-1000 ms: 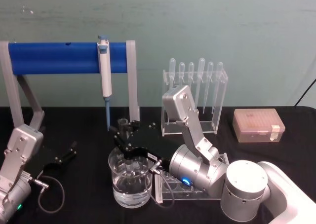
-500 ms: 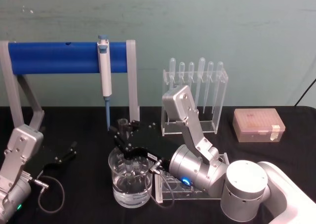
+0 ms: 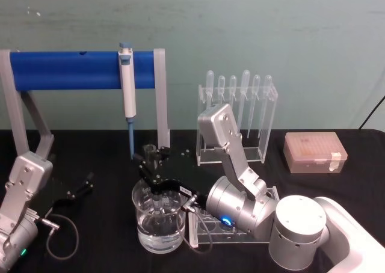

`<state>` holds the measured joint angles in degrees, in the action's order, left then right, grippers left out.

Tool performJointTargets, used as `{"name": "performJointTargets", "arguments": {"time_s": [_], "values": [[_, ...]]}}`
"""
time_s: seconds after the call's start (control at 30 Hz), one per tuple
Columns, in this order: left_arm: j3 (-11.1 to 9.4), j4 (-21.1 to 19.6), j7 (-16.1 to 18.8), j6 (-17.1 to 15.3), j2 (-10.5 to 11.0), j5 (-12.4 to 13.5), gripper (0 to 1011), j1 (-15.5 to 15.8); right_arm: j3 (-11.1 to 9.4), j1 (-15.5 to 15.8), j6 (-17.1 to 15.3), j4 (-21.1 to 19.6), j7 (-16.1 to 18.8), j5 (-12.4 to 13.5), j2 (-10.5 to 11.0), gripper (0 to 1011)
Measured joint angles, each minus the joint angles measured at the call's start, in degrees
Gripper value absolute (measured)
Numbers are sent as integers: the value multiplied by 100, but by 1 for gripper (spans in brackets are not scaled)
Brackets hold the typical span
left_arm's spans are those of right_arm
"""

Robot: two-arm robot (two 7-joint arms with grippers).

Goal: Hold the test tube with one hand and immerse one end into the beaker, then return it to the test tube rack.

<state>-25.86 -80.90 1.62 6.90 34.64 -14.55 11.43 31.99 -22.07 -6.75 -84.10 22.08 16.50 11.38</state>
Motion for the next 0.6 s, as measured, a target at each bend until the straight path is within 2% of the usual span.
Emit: {"name": "performJointTargets", "arguments": {"time_s": [0.6], "values": [[0,0,0,0,0,0,1000,0,0,0,0,0,0,0,0,224]]}}
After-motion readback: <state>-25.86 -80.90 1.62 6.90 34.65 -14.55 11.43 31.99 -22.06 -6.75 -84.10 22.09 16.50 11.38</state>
